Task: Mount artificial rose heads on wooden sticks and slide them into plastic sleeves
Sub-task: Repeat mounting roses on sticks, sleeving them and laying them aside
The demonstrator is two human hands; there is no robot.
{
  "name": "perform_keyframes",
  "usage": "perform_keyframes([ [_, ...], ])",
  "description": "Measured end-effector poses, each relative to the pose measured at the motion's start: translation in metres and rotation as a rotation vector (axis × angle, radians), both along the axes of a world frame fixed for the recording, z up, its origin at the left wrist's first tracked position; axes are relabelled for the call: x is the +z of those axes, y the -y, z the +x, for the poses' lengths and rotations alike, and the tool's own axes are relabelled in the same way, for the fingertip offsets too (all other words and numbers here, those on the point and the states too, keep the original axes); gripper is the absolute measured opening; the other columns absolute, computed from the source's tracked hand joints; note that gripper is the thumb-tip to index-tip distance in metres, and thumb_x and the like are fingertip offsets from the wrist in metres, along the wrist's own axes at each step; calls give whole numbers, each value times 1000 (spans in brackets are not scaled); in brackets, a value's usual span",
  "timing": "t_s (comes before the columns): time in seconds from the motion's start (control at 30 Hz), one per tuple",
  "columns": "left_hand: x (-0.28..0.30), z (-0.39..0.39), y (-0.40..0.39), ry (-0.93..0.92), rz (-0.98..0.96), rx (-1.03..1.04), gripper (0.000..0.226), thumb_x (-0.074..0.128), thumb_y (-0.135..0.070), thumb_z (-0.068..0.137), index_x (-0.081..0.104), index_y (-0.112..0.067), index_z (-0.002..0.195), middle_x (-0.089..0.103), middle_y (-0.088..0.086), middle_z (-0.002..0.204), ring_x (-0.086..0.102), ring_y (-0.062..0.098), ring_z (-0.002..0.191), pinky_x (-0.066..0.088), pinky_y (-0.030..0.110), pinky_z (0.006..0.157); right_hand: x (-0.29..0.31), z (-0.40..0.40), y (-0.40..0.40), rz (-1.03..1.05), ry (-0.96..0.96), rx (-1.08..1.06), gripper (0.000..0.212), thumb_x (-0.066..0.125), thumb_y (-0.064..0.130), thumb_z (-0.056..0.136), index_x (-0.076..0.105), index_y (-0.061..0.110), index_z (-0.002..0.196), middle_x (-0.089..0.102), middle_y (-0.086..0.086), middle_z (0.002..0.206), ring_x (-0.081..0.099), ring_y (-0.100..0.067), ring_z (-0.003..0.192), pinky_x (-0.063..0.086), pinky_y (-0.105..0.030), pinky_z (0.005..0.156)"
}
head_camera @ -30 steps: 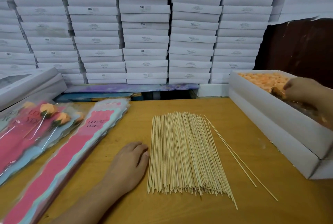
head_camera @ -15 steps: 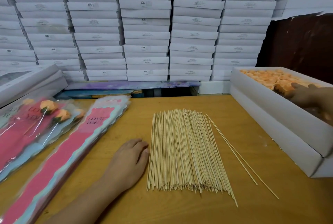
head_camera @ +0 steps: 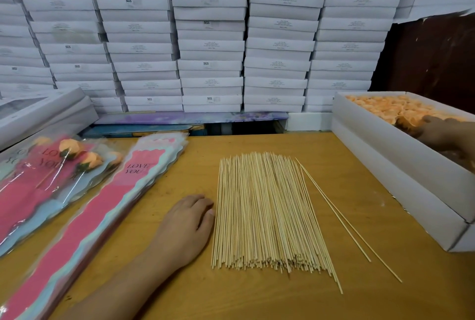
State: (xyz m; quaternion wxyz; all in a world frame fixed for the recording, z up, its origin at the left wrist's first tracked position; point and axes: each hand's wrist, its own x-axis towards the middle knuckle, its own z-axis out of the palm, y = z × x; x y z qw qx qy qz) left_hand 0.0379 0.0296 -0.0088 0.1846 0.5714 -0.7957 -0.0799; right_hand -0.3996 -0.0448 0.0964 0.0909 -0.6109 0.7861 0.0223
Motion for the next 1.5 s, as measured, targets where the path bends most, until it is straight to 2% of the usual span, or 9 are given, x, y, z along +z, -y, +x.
perform_keyframes([
  [0.07,0,0,0,1,2,0,43,35,-42,106,50,-28,144,45,-8,151,36,8,141,27,27,118,9,-42,19,163,-376,-60,54,37,53,104,37,27,151,12,-5,167,-5,-25,155,16,-39,119],
  [0.1,1,0,0,4,4,0,43,35,-42,106,50,-28,144,45,-8,152,36,8,142,27,27,118,-14,-62,22,83,-530,-83,53,36,52,104,38,27,150,14,-4,167,-6,-24,155,15,-39,119],
  [0.4,0,0,0,10,16,1,43,35,-43,106,49,-29,145,44,-9,152,35,7,141,27,27,118,-42,-106,41,-13,-240,-278,55,49,60,95,49,31,142,23,-4,161,12,-28,151,24,-40,117],
  [0.57,1,0,0,19,15,1,43,35,-43,105,48,-30,145,43,-9,153,35,8,142,27,28,118,-26,-152,51,-58,-173,-412,73,61,65,83,45,32,147,1,0,169,-12,-30,153,10,-51,120],
  [0.73,0,0,0,24,12,4,43,36,-43,105,49,-30,145,43,-8,153,35,8,142,27,28,118,-24,-113,37,-164,-38,-373,54,56,28,100,42,10,149,34,-16,158,28,-39,145,30,-36,96],
  [0.87,0,-1,0,31,5,10,43,37,-42,105,49,-29,144,44,-8,152,35,9,142,25,26,117,-26,-148,43,-17,-247,-305,55,37,54,100,43,29,148,22,-3,164,13,-30,152,21,-42,121],
  [1.03,0,0,0,38,7,10,43,37,-41,105,48,-29,145,42,-8,153,34,9,143,25,26,118,-7,-128,22,40,-396,-245,50,32,54,103,46,30,145,28,-1,162,9,-25,153,20,-39,120],
  [1.33,1,-1,0,41,6,5,43,37,-40,105,47,-29,146,42,-7,154,34,9,143,27,28,119,-22,-110,29,-269,-111,-358,81,55,65,90,36,17,153,19,-6,164,20,-37,147,28,-46,116],
  [1.5,1,-1,0,37,3,8,43,37,-40,105,47,-29,146,41,-7,154,34,10,143,27,28,119,-2,-133,43,-315,-134,-340,94,54,67,78,33,16,155,29,-14,159,26,-37,146,32,-50,116],
])
